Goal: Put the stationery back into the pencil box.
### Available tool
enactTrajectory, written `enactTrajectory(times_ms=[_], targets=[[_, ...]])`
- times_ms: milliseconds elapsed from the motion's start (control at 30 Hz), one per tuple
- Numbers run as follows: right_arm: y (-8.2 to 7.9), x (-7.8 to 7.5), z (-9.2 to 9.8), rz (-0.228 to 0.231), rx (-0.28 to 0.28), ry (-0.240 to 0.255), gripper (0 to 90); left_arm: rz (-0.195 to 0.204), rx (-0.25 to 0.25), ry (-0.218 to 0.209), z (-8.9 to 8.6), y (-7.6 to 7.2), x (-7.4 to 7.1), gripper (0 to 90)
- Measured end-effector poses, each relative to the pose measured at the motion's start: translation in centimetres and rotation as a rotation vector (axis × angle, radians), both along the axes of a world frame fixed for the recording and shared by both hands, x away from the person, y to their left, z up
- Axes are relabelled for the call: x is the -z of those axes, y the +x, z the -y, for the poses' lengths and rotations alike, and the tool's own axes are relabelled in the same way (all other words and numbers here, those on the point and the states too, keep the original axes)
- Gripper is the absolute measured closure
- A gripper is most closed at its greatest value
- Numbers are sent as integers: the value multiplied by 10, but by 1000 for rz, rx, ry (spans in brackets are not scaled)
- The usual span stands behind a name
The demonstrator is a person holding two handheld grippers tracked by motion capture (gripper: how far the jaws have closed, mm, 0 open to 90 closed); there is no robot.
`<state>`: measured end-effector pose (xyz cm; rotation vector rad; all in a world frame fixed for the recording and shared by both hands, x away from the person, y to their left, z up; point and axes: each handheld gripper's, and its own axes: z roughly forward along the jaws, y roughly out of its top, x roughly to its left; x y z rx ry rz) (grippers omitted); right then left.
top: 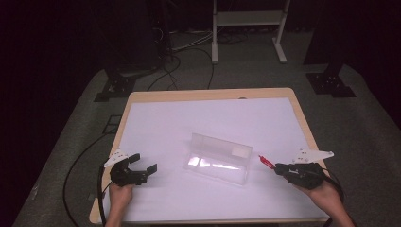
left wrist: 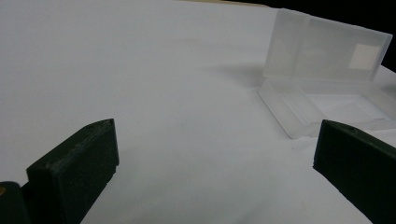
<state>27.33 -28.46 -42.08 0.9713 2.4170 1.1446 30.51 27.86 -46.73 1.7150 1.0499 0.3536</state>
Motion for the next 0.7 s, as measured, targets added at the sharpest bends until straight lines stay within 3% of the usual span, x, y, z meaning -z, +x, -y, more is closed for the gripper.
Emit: enactTrajectory(times_ms=[267,700], targets=[[-4,-9,-14,14,-51,-12,789,0,-2,0,0,0,0,0],[6,-7,-44,15,-133,-7,789,-2,-4,1,0,0,0,0]])
